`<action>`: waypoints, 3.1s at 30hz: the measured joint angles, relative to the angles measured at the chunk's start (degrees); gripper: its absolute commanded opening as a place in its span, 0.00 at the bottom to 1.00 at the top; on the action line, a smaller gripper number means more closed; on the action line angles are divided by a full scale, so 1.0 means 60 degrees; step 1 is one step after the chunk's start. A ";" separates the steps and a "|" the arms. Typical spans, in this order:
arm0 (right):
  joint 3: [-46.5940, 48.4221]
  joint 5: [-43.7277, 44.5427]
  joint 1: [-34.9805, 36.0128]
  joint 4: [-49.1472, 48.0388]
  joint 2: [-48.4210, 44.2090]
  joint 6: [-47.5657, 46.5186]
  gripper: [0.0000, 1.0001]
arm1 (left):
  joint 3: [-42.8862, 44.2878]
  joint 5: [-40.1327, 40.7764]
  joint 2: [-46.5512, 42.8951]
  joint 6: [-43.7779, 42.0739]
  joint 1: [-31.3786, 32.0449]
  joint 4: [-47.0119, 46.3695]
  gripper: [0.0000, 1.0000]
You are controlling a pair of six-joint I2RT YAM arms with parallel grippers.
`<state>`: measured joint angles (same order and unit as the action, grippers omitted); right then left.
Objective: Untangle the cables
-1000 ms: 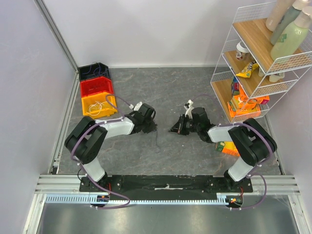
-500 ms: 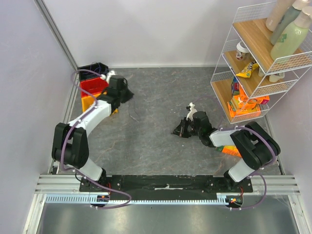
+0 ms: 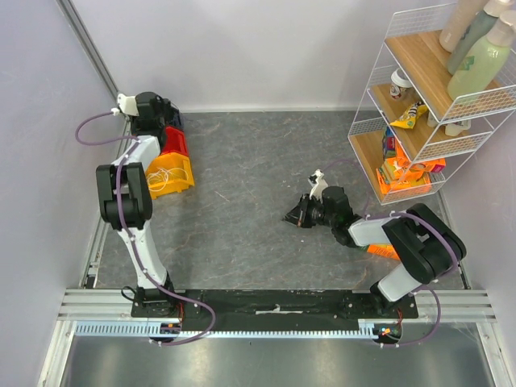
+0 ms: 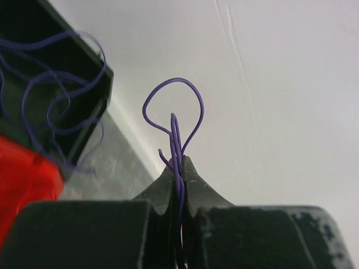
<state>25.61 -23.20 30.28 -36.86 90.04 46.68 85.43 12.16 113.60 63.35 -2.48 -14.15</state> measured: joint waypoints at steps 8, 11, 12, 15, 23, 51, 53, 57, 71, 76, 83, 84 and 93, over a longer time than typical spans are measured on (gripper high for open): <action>0.0018 -0.0255 0.0000 -0.0146 0.0441 0.0026 0.05 | 0.1876 0.0987 0.2539 0.0801 -0.0925 -0.0481 0.02; 0.0087 -0.0339 0.0000 -0.0200 0.0597 0.0051 0.05 | 0.2776 0.1246 0.3286 0.0925 -0.1013 -0.0171 0.03; 0.0113 -0.0372 0.0000 -0.0222 0.0641 0.0058 0.05 | 0.3075 0.1293 0.3483 0.0965 -0.1020 -0.0022 0.05; 0.0149 -0.0423 0.0000 -0.0299 0.0714 0.0087 0.05 | 0.4033 0.1450 0.3931 0.0991 -0.1027 0.0769 0.21; 0.0149 -0.0448 -0.0004 -0.0393 0.0725 0.0153 0.05 | 0.5151 0.1581 0.4036 0.1268 -0.1133 0.3129 0.68; 0.0015 -0.0390 -0.0004 -0.0561 0.0426 0.0208 0.05 | 0.4288 0.0426 0.1093 0.1198 -0.1333 0.6156 0.62; -0.0051 -0.0368 -0.0004 -0.0557 0.0339 0.0208 0.05 | 0.4182 0.0160 0.1093 0.1009 -0.1315 0.6215 0.56; -0.0087 -0.0361 -0.0004 -0.0561 0.0255 0.0208 0.05 | 0.3552 -0.0452 0.1115 0.0372 -0.1290 0.6040 0.53; -0.0087 -0.0372 -0.0004 -0.0568 0.0251 0.0208 0.05 | 0.2073 -0.1650 0.1585 -0.2087 -0.1577 0.4248 0.54; -0.0087 -0.0372 -0.0004 -0.0572 0.0251 0.0211 0.05 | 0.2167 -0.1730 0.2047 -0.2047 -0.1705 0.4251 0.43; -0.0087 -0.0372 -0.0004 -0.0576 0.0255 0.0211 0.04 | 0.2852 -0.1708 0.2277 -0.2065 -0.1708 0.4386 0.37; -0.0087 -0.0375 -0.0004 -0.0576 0.0255 0.0211 0.04 | 0.2907 -0.1705 0.2295 -0.2069 -0.1708 0.4419 0.36; -0.0087 -0.0401 -0.0004 -0.0576 0.0255 0.0211 0.04 | 0.3308 -0.1698 0.2524 -0.2051 -0.1708 0.4663 0.24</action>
<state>25.08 -25.61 30.26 -40.32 91.57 47.94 105.27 1.98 128.75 51.05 -12.73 13.82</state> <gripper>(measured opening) 0.048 0.292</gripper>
